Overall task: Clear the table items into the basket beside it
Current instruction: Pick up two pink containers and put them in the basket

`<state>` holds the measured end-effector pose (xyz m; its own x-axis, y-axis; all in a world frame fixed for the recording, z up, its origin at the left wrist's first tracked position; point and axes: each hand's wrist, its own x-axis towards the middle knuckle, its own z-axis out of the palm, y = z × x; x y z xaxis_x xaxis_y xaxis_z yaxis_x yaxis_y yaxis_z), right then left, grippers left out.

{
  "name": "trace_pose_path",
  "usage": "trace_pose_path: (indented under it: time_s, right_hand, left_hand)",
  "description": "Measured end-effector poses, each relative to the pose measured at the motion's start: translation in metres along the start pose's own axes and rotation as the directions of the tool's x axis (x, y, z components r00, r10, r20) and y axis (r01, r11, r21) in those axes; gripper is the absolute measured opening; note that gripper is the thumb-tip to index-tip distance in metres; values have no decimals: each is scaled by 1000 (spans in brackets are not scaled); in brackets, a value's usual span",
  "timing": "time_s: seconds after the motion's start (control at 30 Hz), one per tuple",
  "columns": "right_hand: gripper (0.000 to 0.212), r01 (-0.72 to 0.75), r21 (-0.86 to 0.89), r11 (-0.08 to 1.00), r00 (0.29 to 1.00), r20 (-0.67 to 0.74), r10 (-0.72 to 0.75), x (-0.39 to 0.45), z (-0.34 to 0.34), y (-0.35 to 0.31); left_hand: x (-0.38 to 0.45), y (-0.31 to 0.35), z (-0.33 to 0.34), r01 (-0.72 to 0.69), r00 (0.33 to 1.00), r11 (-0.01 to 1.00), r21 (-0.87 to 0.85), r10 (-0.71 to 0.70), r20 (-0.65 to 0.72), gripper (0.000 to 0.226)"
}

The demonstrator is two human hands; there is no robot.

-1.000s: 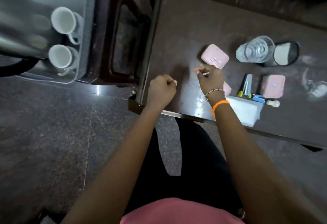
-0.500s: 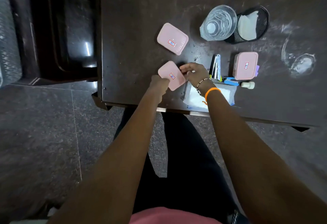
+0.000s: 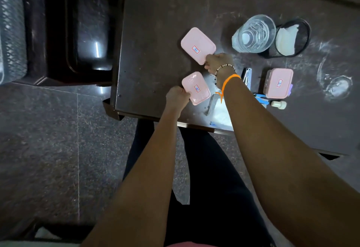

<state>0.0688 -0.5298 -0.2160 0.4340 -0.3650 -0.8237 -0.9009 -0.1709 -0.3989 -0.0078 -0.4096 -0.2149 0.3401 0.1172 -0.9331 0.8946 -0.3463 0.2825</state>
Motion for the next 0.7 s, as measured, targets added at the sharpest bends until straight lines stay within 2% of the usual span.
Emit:
trace_pose_path:
  time_s: [0.07,0.2,0.37,0.47,0.6,0.7]
  right_hand:
    - [26,21,13,1000,1000,2,-21,-9,2,-1]
    - [27,36,155,987,999,0,-37,-43,13,-7]
    - [32,246,211,946,969,-31,-245,-99,52,-33]
    - [30,344,253,904,936,-16,-351,-130,86,-60]
    - [28,404,283,870,905,17,-426,-156,132,-100]
    - [29,442,294,847,885,11,-466,-166,163,-126]
  left_hand:
    - [-4,-7,-9,-16,1000,1000,12,16,-25,26]
    - [-17,-21,-57,-41,990,996,-75,31,-135,9]
    - [-44,-28,-152,-178,940,967,-183,112,-322,12]
    - [-61,-19,-218,-268,867,957,-115,187,-462,3]
    - [-81,9,-300,-396,730,918,34,337,-594,13]
    - [-82,39,-349,-428,613,881,203,448,-650,19]
